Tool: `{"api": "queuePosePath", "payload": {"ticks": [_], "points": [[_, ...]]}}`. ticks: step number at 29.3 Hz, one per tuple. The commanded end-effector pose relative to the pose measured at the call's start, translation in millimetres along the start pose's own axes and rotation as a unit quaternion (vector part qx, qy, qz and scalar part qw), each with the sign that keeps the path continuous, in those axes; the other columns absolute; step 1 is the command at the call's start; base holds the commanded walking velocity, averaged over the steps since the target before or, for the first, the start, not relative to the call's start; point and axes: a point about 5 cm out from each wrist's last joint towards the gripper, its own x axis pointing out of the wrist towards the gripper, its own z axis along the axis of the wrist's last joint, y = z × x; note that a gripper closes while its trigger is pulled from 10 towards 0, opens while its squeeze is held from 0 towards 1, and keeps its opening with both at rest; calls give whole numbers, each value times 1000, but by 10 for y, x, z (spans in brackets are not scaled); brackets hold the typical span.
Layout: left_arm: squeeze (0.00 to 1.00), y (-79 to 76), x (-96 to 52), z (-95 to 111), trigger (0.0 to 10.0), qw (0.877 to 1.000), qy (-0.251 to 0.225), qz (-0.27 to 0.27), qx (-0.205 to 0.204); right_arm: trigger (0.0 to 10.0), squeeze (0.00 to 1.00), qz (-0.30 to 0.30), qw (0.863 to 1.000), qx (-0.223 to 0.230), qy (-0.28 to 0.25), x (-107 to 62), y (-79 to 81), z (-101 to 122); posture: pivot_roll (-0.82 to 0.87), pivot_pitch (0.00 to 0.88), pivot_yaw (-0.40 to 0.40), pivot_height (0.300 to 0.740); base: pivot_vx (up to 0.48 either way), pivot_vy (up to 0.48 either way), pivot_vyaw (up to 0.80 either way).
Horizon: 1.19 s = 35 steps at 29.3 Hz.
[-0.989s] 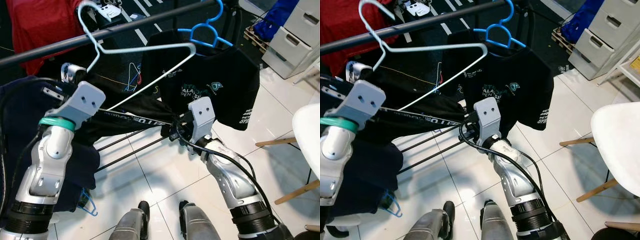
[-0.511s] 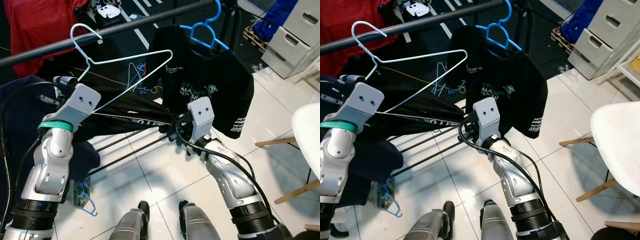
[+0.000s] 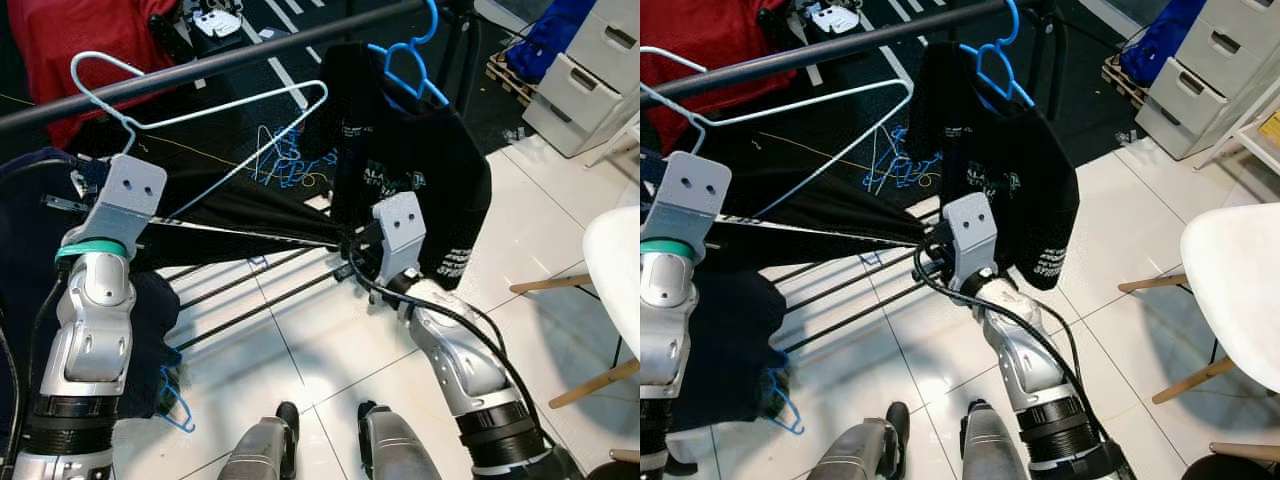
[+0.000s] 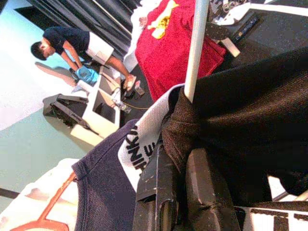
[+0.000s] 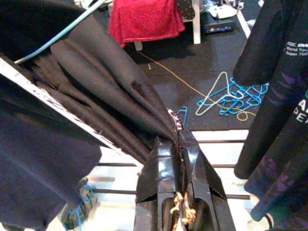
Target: Hang hanger
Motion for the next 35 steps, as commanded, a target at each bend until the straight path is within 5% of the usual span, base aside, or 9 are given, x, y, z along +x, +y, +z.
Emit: {"api": "queuePosePath", "payload": {"ticks": [1, 16, 19, 20, 22, 27, 35], "points": [[0, 108, -17, -87, 10000, 999, 19, 29, 3, 0, 0, -7, 1000, 0, 10, -25, -15, -64, -164, 173, 122, 740, 0, 0, 0], [0, 421, 41, 130, 10000, 993, -69, 85, 54, 0, 0, 9, 1000, -2, 4, 31, 32, -32, -141, 173, 116, 740, 0, 0, 0], [0, 310, -46, 161, 10000, 991, -98, 47, 73, 0, 0, 12, 1000, -3, 2, 44, 40, -21, -142, 175, 120, 740, 0, 0, 0], [0, 124, -142, 161, 10000, 992, -106, 0, 68, 0, 0, 12, 1000, -3, 1, 40, 48, -25, -146, 175, 123, 740, 0, 0, 0], [0, 124, -142, 161, 10000, 992, -106, 0, 68, 0, 0, 12, 1000, -3, 1, 40, 48, -25, -146, 175, 123, 740, 0, 0, 0], [0, -229, -225, 235, 10000, 989, -106, -101, -4, 0, 0, 7, 1000, -4, 1, 5, 32, -28, -169, 173, 124, 740, 0, 0, 0], [0, -226, -259, 359, 10000, 964, -187, -185, -40, 0, 0, 4, 1000, -21, -8, -31, -75, 43, -160, 172, 122, 740, 0, 0, 0]]}}
